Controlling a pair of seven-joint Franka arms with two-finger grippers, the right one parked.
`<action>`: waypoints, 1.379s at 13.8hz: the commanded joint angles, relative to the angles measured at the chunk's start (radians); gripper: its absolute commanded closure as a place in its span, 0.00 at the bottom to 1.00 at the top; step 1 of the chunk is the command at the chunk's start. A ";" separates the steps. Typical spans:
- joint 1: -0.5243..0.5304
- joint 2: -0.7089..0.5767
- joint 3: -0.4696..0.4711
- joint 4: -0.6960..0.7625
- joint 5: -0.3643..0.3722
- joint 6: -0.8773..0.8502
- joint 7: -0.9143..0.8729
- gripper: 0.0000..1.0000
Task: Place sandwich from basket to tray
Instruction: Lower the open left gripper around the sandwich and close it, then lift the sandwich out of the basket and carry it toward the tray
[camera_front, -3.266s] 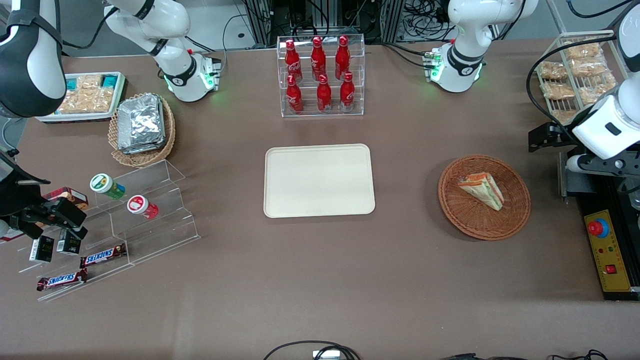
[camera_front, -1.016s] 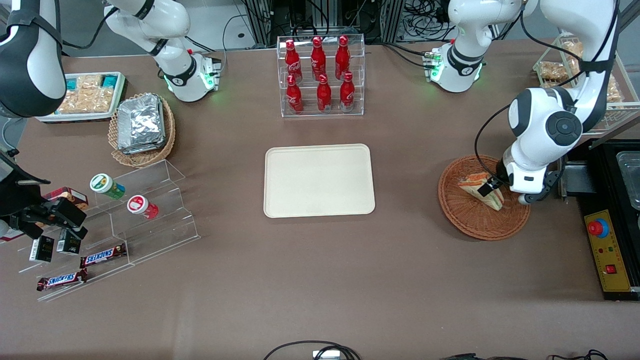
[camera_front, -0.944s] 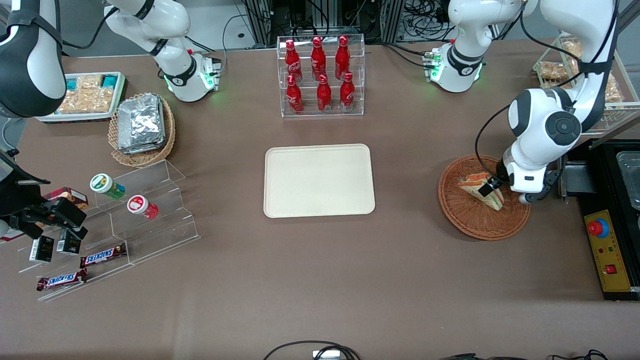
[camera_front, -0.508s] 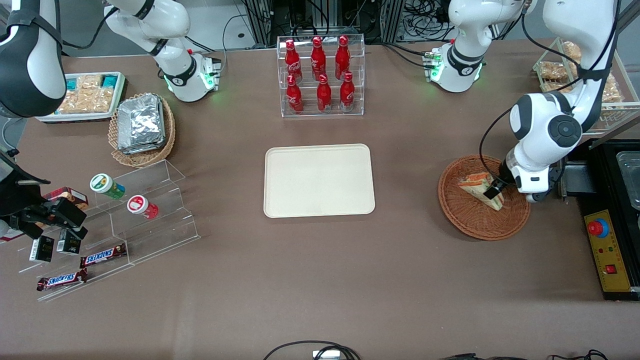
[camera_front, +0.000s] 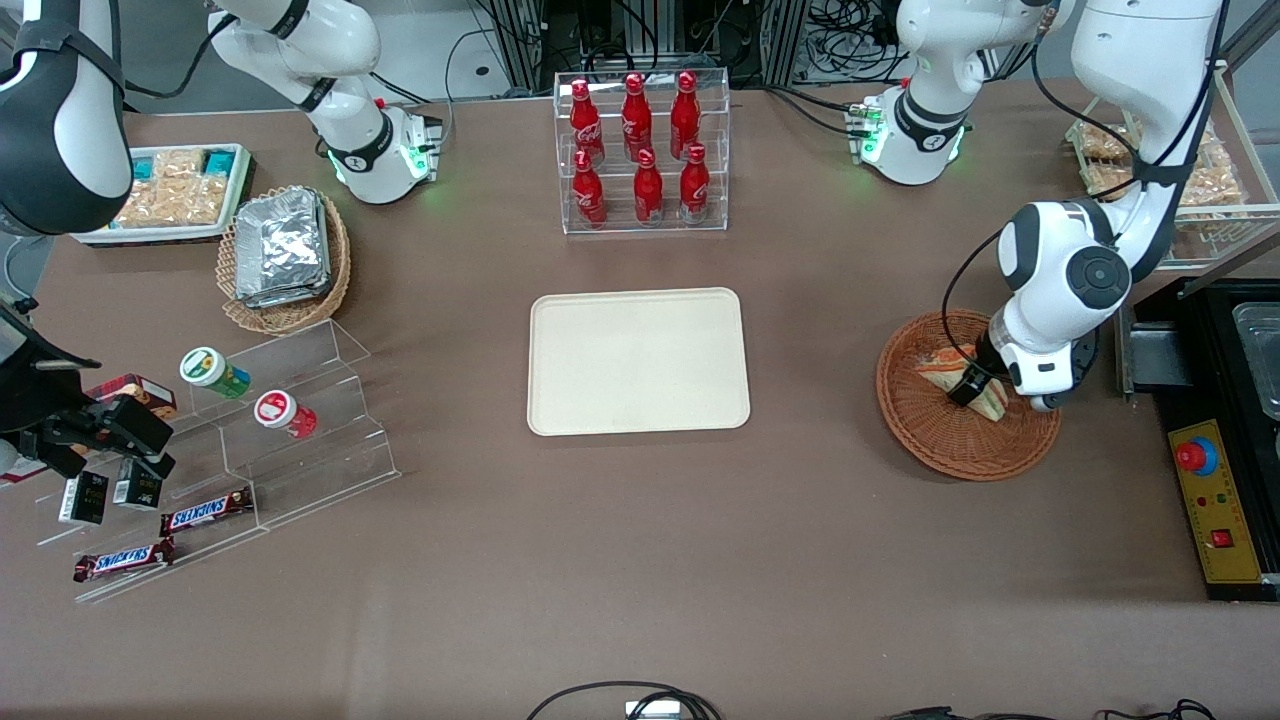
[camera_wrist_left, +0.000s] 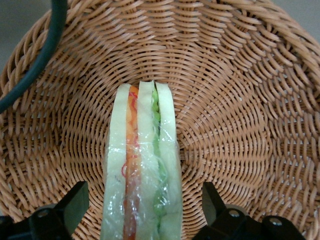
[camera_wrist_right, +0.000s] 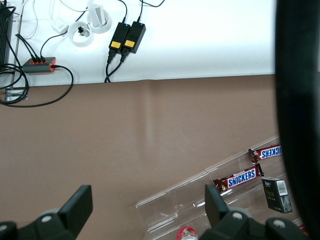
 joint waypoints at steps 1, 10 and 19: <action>-0.003 0.003 0.002 -0.008 0.014 0.024 -0.026 0.48; -0.005 -0.079 -0.004 0.021 0.028 -0.098 0.009 1.00; -0.005 -0.119 -0.176 0.423 0.008 -0.565 0.208 1.00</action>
